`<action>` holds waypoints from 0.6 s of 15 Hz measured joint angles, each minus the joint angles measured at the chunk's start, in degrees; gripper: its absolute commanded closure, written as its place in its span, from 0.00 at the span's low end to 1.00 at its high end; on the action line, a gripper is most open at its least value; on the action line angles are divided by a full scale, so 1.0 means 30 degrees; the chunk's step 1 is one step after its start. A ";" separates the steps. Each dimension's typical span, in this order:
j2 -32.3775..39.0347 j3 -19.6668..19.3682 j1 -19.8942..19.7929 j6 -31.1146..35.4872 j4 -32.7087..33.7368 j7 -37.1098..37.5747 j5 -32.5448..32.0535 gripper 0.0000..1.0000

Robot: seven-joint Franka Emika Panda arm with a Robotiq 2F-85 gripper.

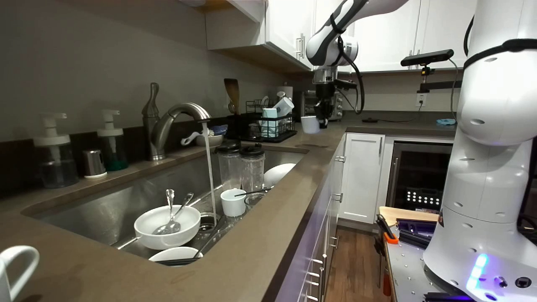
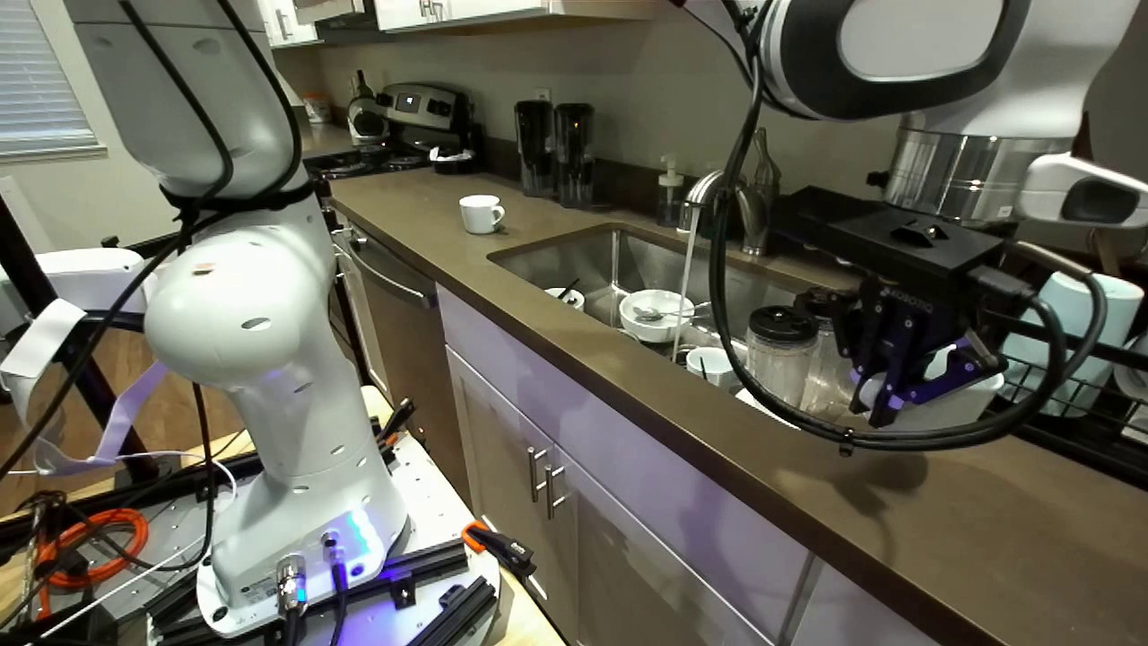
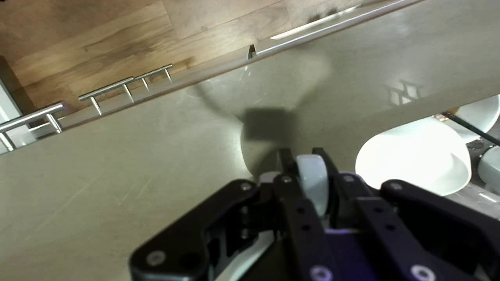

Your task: Fill one of the mugs on the left side of the sink with water and then put it on the right side of the sink

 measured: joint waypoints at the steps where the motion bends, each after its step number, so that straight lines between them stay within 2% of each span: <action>1: 0.0285 0.0024 -0.0009 -0.0024 0.0255 -0.0001 0.0169 0.95; 9: 0.2675 0.0851 -0.0626 -0.0582 0.2332 -0.0243 0.1615 0.95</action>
